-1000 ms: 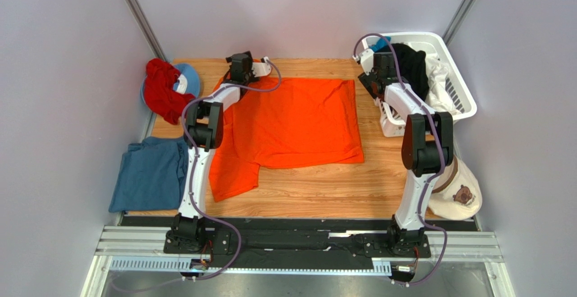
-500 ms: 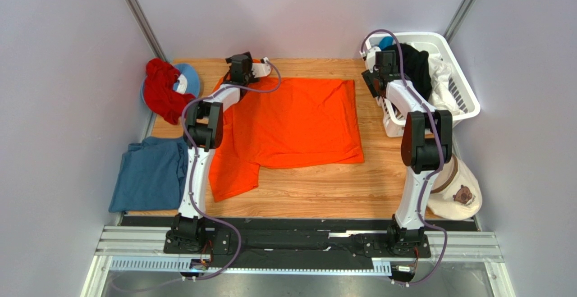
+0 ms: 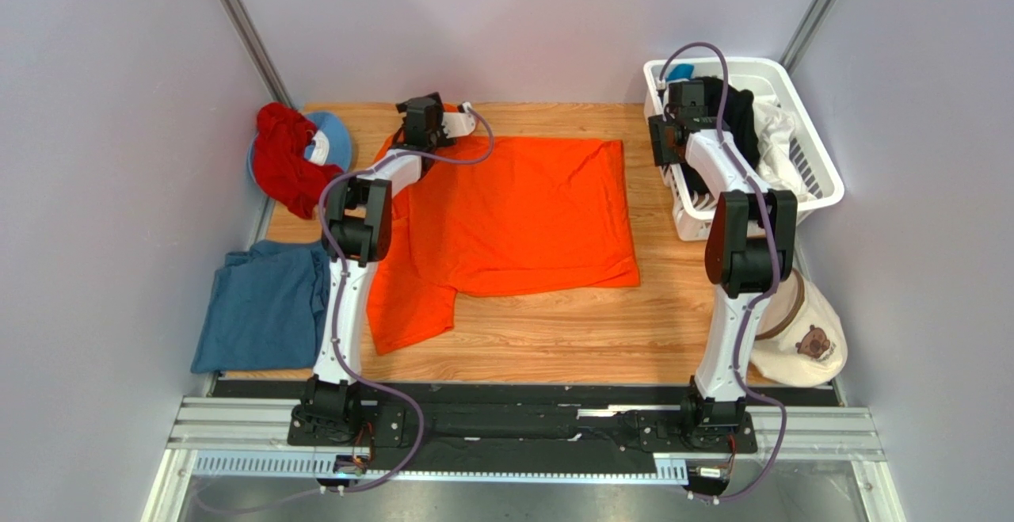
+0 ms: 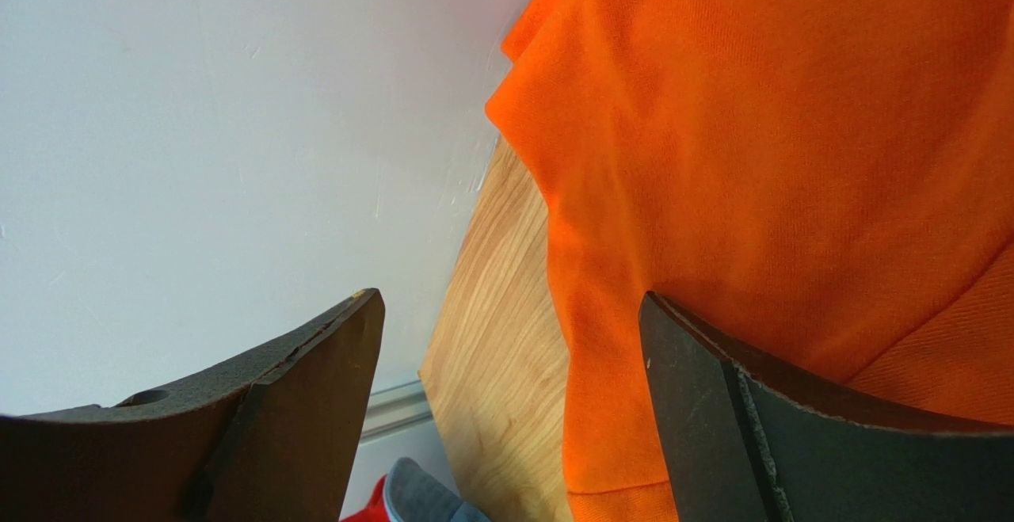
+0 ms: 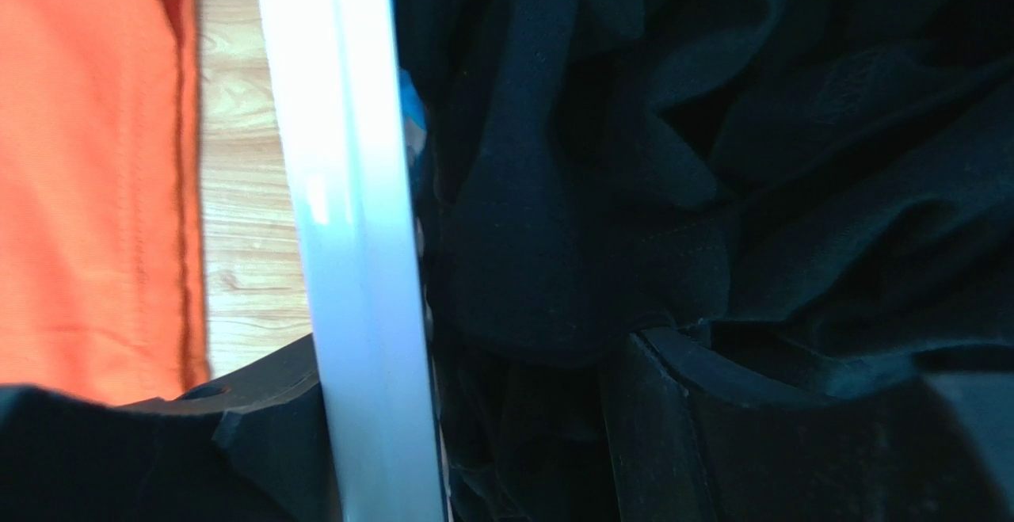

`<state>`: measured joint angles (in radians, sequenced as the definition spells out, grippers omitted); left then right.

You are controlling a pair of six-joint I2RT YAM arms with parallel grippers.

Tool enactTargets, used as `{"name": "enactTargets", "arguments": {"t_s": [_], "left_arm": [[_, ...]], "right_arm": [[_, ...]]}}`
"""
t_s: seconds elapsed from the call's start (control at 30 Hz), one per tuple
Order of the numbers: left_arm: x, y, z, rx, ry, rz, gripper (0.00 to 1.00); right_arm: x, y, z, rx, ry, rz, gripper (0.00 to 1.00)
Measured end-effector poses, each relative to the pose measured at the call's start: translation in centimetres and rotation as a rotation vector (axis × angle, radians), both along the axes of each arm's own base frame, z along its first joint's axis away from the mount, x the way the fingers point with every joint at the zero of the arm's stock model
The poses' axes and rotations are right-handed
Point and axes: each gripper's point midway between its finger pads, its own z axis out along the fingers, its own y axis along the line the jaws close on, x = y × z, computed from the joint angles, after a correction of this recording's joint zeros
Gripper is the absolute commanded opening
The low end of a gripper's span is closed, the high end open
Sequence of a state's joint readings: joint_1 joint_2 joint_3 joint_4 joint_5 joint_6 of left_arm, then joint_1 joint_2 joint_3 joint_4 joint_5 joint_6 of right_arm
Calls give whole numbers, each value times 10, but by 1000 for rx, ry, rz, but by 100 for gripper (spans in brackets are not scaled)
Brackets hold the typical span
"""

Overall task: Fold and stack the t-shirts
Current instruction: Flatten the tshirt out

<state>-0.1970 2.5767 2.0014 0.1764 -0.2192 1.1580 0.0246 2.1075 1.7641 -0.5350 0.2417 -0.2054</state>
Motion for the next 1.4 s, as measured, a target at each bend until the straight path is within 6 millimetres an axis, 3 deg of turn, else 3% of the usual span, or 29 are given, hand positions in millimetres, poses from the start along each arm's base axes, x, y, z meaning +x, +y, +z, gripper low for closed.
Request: {"name": "enactTargets", "arguments": {"t_s": [0.27,0.53,1.07,1.4], "left_arm": [[0,0,-1,0,1,0,87],[-4,1,-1,2,-2,-1,87],[-5,1,-1,0,-4,0,87],[-10,2,-1,0,3,0,87]], "right_arm": [[0,1,-2,65,-1,-48,59],[-1,-4,0,33,2,-90,67],[-7,-9,9,2,3,-111,72],[-30,2,50,57,-3,-62,75]]}}
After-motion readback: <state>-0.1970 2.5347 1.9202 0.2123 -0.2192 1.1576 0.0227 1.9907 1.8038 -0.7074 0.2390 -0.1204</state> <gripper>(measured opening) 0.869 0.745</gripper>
